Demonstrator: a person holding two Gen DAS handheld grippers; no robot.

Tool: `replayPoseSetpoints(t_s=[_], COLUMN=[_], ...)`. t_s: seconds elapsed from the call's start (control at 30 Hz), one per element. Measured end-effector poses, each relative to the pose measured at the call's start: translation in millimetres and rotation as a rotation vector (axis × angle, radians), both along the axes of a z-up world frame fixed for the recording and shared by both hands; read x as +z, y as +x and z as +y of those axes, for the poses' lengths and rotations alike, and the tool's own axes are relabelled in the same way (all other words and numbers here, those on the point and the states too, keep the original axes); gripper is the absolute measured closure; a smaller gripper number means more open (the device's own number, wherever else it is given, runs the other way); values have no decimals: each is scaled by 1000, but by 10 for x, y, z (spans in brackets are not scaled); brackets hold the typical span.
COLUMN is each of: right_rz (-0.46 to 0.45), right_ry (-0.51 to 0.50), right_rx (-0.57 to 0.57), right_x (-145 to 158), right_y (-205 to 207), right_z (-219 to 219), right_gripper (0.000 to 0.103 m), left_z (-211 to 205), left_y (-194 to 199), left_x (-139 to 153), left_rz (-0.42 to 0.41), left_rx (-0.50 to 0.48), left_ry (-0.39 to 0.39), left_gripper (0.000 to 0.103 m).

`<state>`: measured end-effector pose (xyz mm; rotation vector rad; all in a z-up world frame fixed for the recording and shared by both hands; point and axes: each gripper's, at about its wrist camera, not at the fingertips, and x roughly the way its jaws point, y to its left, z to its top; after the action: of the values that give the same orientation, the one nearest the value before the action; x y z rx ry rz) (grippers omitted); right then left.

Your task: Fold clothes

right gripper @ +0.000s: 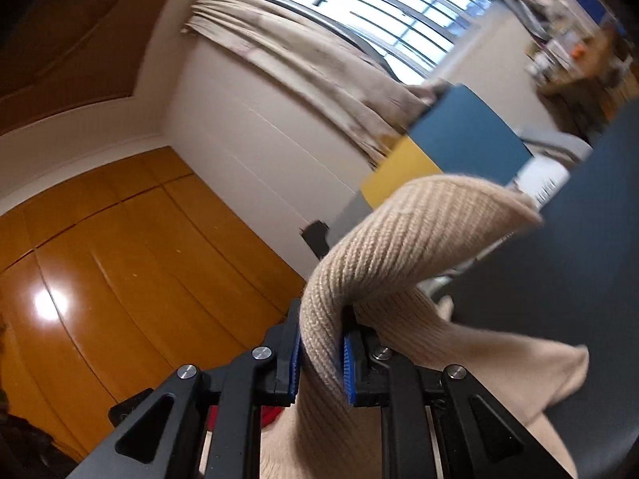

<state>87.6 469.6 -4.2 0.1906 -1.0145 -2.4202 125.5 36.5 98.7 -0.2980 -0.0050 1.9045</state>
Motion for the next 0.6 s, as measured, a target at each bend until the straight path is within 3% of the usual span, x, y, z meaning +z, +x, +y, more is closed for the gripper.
replayPoseSetpoints(t_s=[0.07, 0.13, 0.23, 0.33, 0.4, 0.43, 0.47, 0.5, 0.53, 0.6], right_rz=[44, 53, 61, 12, -25, -43, -87, -138, -155, -145], right_ry=[13, 32, 61, 115, 134, 143, 161, 180, 214, 304], right_rx=[-9, -20, -36, -101, -118, -125, -129, -133, -116, -54], right_x=[171, 299, 484, 739, 805, 833, 818, 792, 735, 538], right_y=[-127, -410, -860, -1689, -2222, -2484, -2664, -2825, -2901, -2817], right_z=[13, 31, 57, -39, -118, -158, -207, -258, -330, -475], right_gripper=[86, 86, 86, 86, 83, 76, 64, 31, 21, 21], left_z=[41, 136, 319, 393, 398, 375, 274, 156, 15, -365], left_y=[-173, -424, -1102, -1913, -2529, -2750, -3023, -3312, -3456, -3661], left_x=[194, 361, 491, 501, 307, 212, 8, -221, -401, -835], left_rz=[33, 74, 61, 10, -31, -60, -130, -210, -271, -407], left_rx=[13, 98, 218, 347, 473, 517, 569, 624, 655, 719], left_ry=[22, -37, -129, -192, -288, -324, -368, -415, -437, -456], left_gripper=[97, 96, 96, 96, 96, 96, 96, 94, 94, 94])
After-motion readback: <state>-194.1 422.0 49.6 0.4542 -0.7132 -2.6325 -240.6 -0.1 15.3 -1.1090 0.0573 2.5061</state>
